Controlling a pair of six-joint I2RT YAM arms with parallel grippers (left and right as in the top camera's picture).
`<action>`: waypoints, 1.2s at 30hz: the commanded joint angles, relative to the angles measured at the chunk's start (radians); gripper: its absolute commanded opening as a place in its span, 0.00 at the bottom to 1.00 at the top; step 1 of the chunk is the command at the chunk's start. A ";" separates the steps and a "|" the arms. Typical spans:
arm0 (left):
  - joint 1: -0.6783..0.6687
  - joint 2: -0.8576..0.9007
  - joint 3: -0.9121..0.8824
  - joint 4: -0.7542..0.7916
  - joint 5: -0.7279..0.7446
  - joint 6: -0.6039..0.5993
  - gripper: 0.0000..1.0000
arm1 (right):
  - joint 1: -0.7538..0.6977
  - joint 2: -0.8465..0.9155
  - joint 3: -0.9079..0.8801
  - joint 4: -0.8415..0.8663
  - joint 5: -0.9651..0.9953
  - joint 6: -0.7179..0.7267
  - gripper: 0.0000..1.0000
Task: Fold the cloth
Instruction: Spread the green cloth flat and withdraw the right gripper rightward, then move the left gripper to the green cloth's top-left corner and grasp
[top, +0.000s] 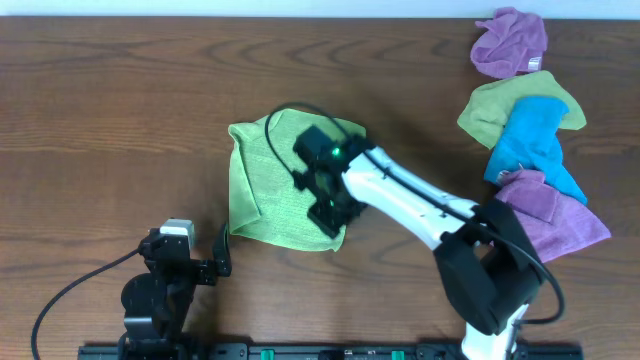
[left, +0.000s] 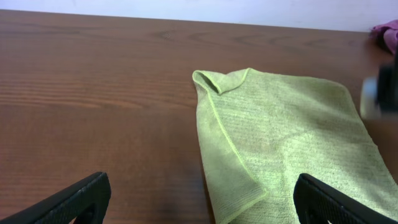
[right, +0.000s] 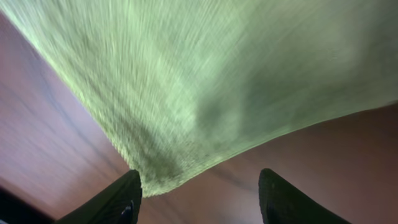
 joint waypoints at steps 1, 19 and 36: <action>-0.003 -0.006 -0.021 -0.003 0.003 0.017 0.96 | -0.026 -0.076 0.082 0.001 0.072 0.029 0.59; -0.003 -0.006 -0.021 0.107 0.004 0.018 0.95 | 0.000 -0.892 -0.360 -0.102 0.105 0.193 0.88; -0.003 -0.006 -0.026 0.302 0.332 -0.010 0.95 | 0.000 -0.929 -0.363 -0.082 0.028 0.193 0.99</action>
